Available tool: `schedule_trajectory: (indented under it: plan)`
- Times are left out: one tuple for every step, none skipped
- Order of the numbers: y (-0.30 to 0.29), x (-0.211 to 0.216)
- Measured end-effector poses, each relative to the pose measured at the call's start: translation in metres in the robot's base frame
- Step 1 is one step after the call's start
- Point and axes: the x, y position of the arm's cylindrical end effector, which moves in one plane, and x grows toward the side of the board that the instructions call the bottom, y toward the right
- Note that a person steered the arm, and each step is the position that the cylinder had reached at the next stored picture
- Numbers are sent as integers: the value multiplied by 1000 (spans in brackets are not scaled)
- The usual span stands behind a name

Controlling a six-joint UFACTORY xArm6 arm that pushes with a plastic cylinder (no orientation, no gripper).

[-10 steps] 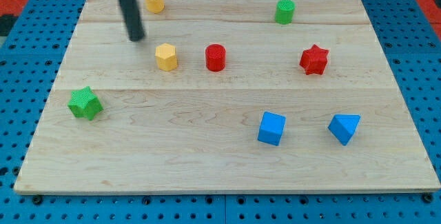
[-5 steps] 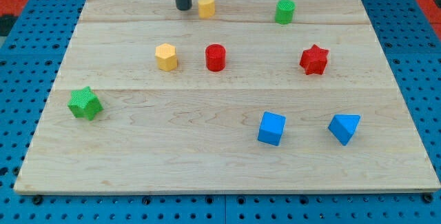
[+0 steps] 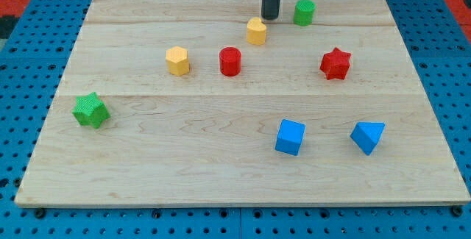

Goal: Pull the yellow heart in between the red blocks

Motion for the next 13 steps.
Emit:
schedule_trajectory:
  plan:
    - [-47, 47]
    - [14, 95]
    - [13, 111]
    - [12, 105]
    - [29, 142]
    - [69, 90]
    - [63, 121]
    - [59, 169]
    - [52, 204]
    - [-16, 204]
    - [-33, 204]
    - [-39, 204]
    - [0, 188]
